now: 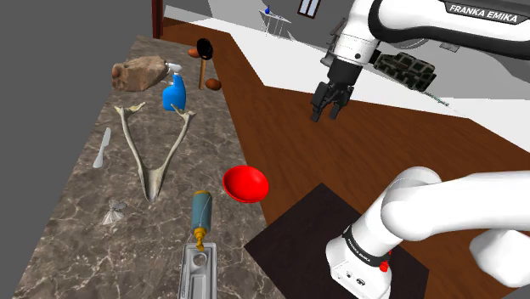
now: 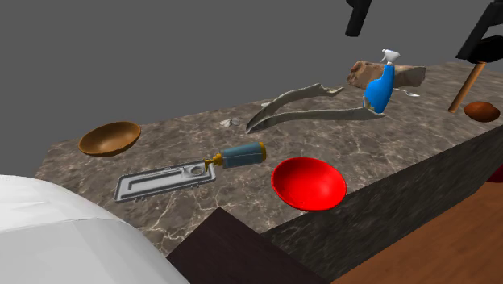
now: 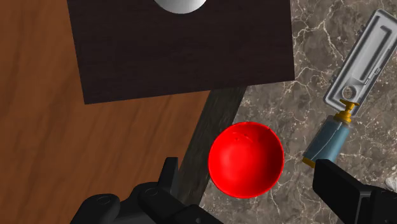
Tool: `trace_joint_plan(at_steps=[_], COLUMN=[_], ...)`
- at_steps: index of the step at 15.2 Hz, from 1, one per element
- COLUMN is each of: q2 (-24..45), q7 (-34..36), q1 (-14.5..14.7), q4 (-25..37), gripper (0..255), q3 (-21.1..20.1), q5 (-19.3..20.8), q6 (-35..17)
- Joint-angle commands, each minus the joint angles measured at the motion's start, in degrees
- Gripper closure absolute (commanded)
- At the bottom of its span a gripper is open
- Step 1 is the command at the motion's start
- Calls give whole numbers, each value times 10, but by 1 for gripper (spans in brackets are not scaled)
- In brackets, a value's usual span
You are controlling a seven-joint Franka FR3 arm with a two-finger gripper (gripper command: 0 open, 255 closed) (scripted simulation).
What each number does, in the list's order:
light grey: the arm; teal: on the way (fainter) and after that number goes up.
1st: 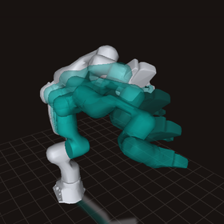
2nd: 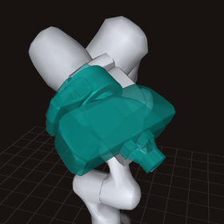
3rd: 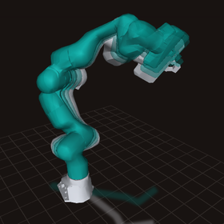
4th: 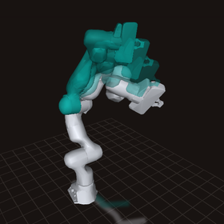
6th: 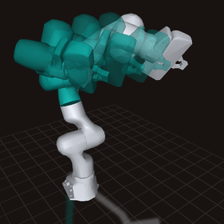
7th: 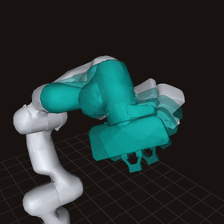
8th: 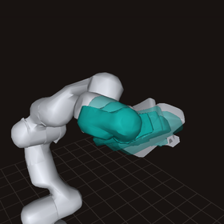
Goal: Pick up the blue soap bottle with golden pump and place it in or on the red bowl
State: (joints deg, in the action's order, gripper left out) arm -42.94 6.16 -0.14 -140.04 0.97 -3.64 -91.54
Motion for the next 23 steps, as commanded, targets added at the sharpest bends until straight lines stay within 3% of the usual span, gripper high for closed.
trace_joint_plan(at_steps=[1, 12, 18, 23], q2=[0, 9, 87, 192], q7=[0, 154, 239, 321], q1=[0, 43, 65, 63], q4=[0, -146, -175, -168], gripper=[0, 0, 0, 0], q3=[0, -129, -212, -289], q5=[0, -99, -147, -157], q6=[0, -205, -343, -465])
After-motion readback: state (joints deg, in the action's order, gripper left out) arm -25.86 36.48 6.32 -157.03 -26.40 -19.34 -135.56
